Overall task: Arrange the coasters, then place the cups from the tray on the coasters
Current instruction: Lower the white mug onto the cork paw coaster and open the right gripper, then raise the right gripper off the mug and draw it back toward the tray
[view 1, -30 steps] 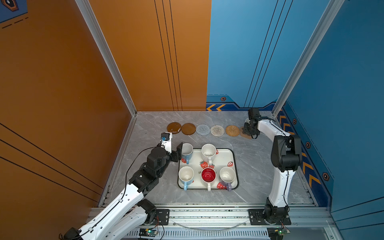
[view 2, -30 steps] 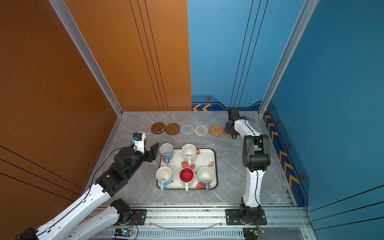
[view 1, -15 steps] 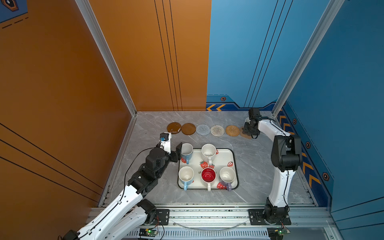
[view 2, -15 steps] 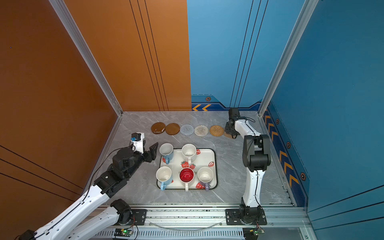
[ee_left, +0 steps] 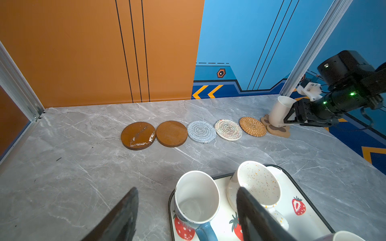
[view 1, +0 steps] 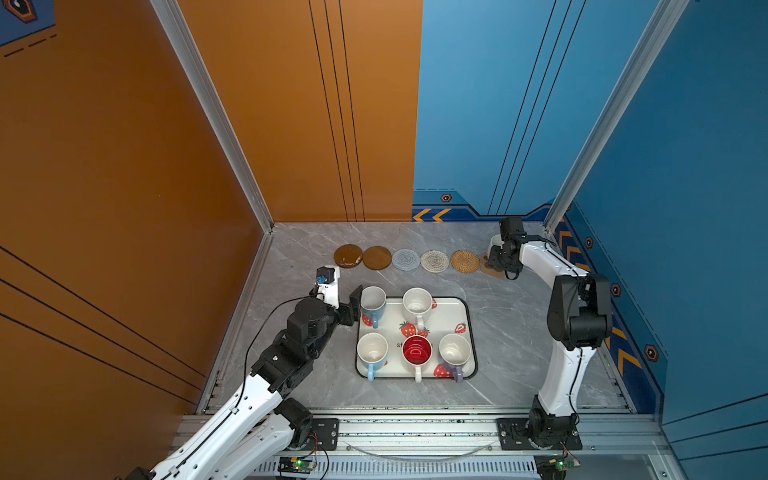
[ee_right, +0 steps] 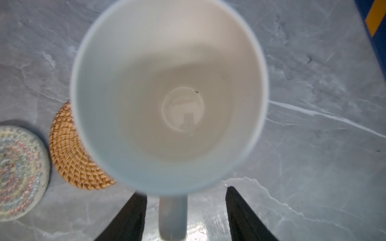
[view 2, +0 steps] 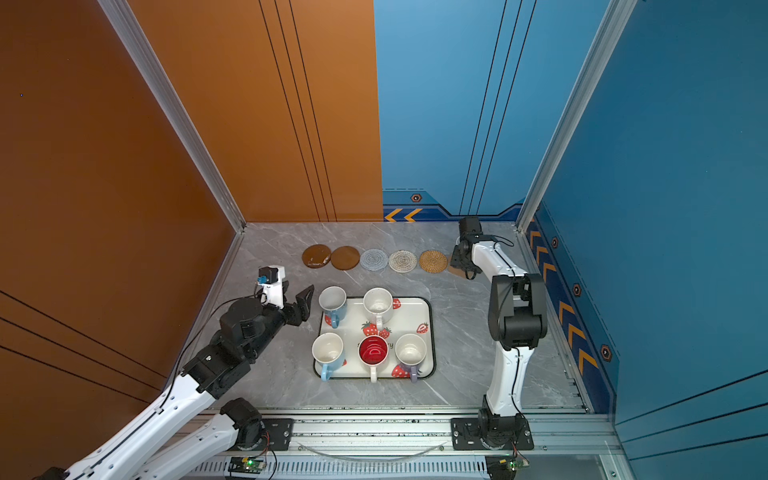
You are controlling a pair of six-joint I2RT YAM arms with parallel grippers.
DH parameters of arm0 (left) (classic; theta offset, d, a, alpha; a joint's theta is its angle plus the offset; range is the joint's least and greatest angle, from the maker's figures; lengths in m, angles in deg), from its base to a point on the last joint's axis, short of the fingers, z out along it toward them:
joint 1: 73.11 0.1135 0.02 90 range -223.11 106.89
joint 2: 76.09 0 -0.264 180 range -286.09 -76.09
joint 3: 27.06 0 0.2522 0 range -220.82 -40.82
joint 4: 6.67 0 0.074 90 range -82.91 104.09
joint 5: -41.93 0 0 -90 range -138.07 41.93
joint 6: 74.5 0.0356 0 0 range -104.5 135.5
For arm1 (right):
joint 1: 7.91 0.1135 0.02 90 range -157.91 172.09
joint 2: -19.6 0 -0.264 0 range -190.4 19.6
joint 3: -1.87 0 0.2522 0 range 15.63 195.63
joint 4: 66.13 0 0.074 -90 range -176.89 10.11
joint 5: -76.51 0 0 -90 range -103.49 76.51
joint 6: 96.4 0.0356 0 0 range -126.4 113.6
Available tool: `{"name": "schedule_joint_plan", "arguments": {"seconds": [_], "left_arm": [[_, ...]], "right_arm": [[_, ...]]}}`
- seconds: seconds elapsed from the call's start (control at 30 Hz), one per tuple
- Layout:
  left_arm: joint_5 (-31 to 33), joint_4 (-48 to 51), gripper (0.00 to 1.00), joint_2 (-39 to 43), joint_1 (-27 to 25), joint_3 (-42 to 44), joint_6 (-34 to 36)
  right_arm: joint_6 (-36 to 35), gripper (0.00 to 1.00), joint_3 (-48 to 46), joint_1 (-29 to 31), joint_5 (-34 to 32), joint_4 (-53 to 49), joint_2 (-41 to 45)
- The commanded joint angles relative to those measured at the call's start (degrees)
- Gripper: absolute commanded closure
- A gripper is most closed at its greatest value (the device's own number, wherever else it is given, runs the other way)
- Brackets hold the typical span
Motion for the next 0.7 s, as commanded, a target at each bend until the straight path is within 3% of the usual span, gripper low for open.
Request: {"name": "schedule_joint_plan", "arguments": {"seconds": [0.0, 0.13, 0.3, 0.57, 0.67], "left_arm": [[-1.18, 1.17, 0.26, 1.33, 0.51, 0.73, -0.95], [-1.09, 1.18, 0.25, 2.11, 0.56, 1.16, -1.04], [-1.70, 1.26, 0.25, 1.49, 0.65, 0.83, -1.89], [-0.40, 3.28, 0.26, -1.19, 0.65, -1.13, -5.33], [-0.08, 3.29, 0.27, -2.67, 0.63, -1.87, -7.39]], "right_arm": [[0.90, 0.37, -3.21, -0.05, -2.22, -0.17, 9.73], [0.35, 0.34, -9.90, 1.55, -1.21, 3.77, 21.43], [-0.88, 0.30, -14.28, 9.09, -5.04, 7.74, 33.21], [4.34, 0.30, -15.74, 22.65, -7.30, 12.37, 39.35], [6.97, 0.31, -18.68, 29.55, -11.06, 17.66, 40.99]]}}
